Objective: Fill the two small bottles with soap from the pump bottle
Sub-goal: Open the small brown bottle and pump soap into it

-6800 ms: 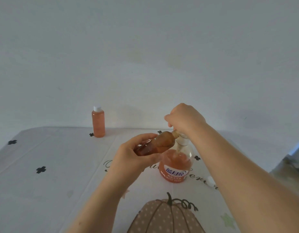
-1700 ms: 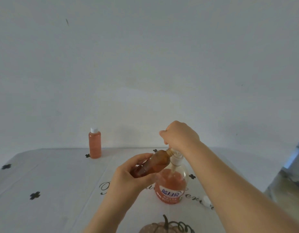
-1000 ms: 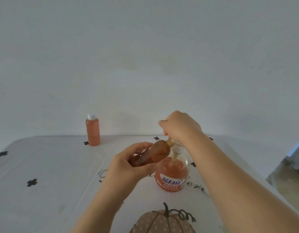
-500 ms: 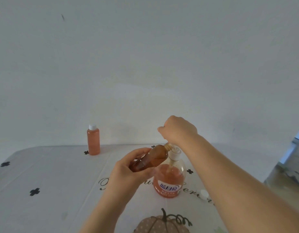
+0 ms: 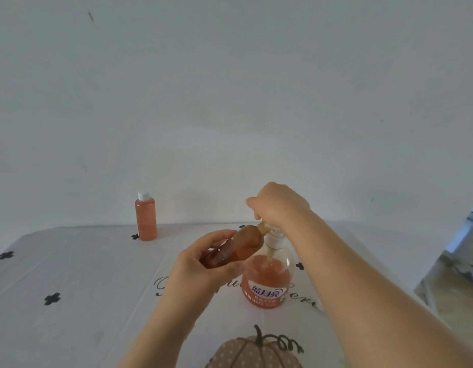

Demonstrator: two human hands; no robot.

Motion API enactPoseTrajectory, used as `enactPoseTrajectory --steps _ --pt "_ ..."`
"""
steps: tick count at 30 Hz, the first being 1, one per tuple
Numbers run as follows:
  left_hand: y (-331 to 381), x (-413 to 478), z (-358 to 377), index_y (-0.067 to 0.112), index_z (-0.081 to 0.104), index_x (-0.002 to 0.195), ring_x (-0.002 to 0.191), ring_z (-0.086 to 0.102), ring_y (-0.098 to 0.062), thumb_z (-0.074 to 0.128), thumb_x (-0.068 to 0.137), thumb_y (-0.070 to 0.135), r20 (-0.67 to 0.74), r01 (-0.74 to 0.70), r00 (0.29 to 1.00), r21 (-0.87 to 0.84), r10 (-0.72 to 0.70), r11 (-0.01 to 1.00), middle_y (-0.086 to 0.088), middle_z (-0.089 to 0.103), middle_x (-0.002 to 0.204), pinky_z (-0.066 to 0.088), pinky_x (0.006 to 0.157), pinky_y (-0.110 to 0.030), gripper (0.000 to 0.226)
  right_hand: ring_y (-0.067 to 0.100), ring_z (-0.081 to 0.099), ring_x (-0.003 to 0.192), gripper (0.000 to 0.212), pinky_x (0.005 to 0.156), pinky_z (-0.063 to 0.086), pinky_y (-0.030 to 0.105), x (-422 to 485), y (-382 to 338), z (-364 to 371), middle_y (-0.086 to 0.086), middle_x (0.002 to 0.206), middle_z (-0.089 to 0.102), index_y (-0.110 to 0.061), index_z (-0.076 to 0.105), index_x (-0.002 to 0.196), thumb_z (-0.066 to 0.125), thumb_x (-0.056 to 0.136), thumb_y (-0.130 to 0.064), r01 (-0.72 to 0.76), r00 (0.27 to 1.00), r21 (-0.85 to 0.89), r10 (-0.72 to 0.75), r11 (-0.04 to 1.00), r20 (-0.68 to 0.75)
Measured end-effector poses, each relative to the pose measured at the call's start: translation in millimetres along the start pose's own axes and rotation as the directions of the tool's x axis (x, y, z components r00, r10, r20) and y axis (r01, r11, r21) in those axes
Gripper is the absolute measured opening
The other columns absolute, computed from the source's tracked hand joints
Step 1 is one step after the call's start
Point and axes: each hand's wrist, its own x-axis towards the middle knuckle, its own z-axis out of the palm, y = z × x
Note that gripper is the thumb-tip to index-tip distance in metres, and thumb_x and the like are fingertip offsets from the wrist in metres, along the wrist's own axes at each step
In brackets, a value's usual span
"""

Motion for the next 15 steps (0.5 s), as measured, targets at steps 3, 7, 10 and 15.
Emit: enactPoseTrajectory --steps 3,7,10,15 --pt "-2 0 -1 0.027 0.074 0.100 0.079 0.073 -0.014 0.082 0.068 -0.001 0.009 0.003 1.000 -0.004 -0.003 1.000 0.008 0.076 0.087 0.054 0.064 -0.017 0.044 0.022 0.059 0.069 0.029 0.062 0.041 0.027 4 4 7 0.002 0.082 0.068 -0.013 0.073 0.094 0.048 0.091 -0.027 0.014 1.000 0.012 -0.014 1.000 0.021" --pt "-7 4 -2 0.027 0.074 0.100 0.076 0.072 -0.014 0.083 0.066 0.000 0.013 0.013 1.000 0.006 -0.013 1.000 0.007 0.076 0.087 0.054 0.064 -0.017 0.044 0.024 0.066 0.080 0.027 0.068 0.046 0.031 11 5 16 0.003 0.088 0.071 -0.013 0.073 0.091 0.050 0.091 -0.027 -0.002 0.999 0.027 0.001 1.000 0.035" --pt "-7 4 -2 0.027 0.073 0.100 0.073 0.071 -0.011 0.084 0.066 0.001 0.022 0.019 1.000 -0.002 -0.019 1.000 0.008 0.076 0.086 0.056 0.065 -0.018 0.044 0.025 0.070 0.086 0.027 0.073 0.050 0.032 13 6 17 0.003 0.088 0.073 -0.013 0.073 0.090 0.051 0.091 -0.028 0.000 1.000 0.043 -0.001 0.999 0.024" --pt "-6 3 -2 0.028 0.074 0.101 0.078 0.072 -0.015 0.084 0.065 0.005 0.024 0.027 0.999 -0.005 -0.027 1.000 0.006 0.076 0.089 0.056 0.071 -0.027 0.044 0.025 0.070 0.086 0.026 0.068 0.047 0.031 11 7 16 0.004 0.088 0.073 -0.013 0.073 0.091 0.051 0.090 -0.027 -0.002 1.000 0.051 0.001 0.999 0.021"
